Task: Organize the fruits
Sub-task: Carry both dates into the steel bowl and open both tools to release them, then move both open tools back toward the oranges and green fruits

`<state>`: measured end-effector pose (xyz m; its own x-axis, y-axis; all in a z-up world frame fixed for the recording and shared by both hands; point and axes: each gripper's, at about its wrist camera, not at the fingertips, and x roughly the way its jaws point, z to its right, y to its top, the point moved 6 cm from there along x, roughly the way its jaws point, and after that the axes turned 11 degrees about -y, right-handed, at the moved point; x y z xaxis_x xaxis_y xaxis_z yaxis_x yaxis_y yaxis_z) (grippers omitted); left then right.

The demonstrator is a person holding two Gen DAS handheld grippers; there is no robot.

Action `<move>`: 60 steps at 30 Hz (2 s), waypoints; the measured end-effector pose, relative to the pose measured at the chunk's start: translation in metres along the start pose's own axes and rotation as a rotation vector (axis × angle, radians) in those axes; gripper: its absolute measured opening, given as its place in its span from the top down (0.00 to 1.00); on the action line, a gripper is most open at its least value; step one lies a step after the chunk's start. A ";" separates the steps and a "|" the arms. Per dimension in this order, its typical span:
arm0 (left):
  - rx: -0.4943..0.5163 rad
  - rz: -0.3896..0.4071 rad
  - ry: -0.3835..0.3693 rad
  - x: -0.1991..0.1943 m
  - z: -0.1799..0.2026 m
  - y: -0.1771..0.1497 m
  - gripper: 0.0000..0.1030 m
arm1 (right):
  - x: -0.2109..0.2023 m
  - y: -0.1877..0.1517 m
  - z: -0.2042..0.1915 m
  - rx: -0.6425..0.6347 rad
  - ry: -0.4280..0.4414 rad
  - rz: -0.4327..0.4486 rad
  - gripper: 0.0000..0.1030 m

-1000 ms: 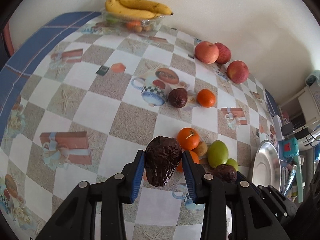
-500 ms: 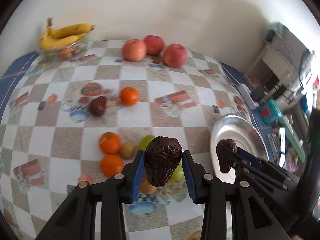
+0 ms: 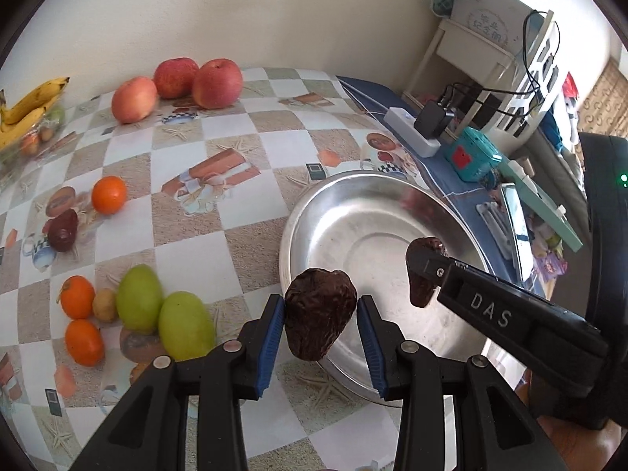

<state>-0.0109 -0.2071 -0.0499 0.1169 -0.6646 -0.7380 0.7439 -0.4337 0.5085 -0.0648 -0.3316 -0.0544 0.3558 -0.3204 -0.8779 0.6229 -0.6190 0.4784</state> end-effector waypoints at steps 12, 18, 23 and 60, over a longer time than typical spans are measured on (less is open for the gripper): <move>-0.129 -0.034 0.116 -0.017 -0.044 -0.009 0.28 | 0.006 -0.007 -0.010 -0.036 -0.001 -0.024 0.33; -0.274 -0.054 0.279 -0.045 -0.099 -0.025 0.07 | 0.014 -0.015 -0.022 -0.088 -0.005 -0.057 0.20; -0.331 0.030 0.371 -0.080 -0.133 -0.027 0.00 | 0.019 -0.022 -0.030 -0.122 -0.008 -0.068 0.13; -0.614 0.152 0.617 -0.158 -0.254 -0.044 0.00 | -0.005 -0.022 -0.204 -0.322 0.209 -0.103 0.06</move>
<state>0.1050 0.0717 -0.0690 0.4453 -0.1649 -0.8801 0.8930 0.1539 0.4230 0.0621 -0.1697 -0.0562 0.3936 -0.0947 -0.9144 0.8375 -0.3731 0.3992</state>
